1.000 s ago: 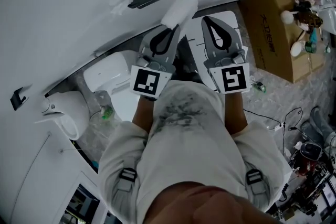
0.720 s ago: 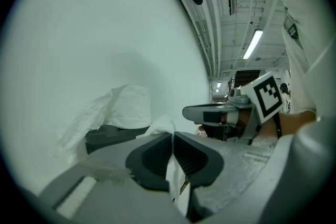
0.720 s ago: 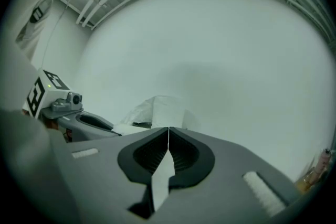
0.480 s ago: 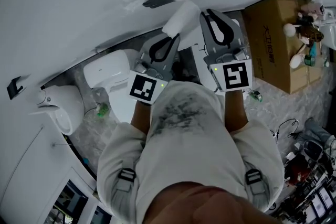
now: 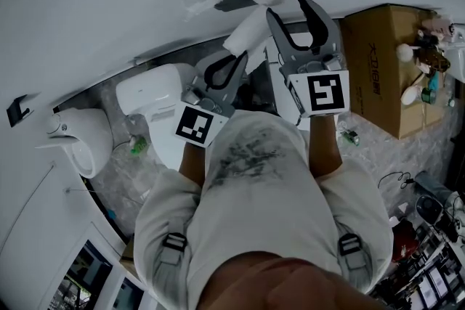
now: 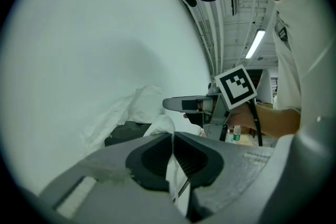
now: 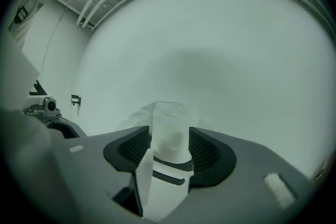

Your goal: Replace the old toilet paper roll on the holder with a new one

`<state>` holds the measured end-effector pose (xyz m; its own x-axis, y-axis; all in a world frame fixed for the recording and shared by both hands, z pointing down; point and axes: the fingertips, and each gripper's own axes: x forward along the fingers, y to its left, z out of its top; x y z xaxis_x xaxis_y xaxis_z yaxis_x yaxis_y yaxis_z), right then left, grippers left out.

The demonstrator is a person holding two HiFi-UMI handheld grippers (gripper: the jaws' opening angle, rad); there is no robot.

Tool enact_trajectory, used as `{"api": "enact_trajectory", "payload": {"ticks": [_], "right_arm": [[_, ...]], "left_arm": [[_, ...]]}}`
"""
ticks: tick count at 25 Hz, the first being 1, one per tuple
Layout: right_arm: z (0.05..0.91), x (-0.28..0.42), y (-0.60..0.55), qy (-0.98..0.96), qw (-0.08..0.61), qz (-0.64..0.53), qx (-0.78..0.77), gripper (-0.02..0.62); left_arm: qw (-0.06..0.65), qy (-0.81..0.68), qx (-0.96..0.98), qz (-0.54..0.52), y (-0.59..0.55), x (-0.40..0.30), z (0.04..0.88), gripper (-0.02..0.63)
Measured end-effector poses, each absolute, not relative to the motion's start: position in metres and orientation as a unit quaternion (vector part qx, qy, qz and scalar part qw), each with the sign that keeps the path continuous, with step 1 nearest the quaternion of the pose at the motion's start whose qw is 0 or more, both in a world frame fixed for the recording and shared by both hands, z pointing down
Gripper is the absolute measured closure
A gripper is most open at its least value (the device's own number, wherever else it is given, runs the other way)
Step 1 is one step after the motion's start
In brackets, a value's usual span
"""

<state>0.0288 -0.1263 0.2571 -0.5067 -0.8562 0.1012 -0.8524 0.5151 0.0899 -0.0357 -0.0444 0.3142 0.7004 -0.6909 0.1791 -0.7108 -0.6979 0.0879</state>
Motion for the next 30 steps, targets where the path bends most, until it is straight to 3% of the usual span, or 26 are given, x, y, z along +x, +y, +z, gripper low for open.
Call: {"api": "enact_trajectory", "payload": {"ticks": [9,14,21,23,30], "right_arm": [[0.256,0.022,-0.156,-0.860,0.047,-0.006,0.509,0.180],[0.256,0.013,-0.174,-0.858,0.049,-0.004,0.511,0.120],[0.264,0.006,-0.194,-0.855,0.066,0.000,0.514,0.110],[0.266,0.005,-0.196,-0.854,0.070,-0.002,0.515,0.179],[0.264,0.003,-0.195,-0.859,0.067,-0.010,0.507,0.193]], "left_arm": [[0.075,-0.370,0.923,0.076,-0.048,-0.040,0.316,0.591],[0.073,-0.369,0.923,0.082,-0.049,-0.041,0.314,0.591],[0.076,-0.376,0.920,0.086,-0.049,-0.047,0.317,0.591],[0.076,-0.378,0.919,0.085,-0.050,-0.049,0.316,0.591],[0.075,-0.375,0.920,0.082,-0.051,-0.050,0.314,0.591]]}}
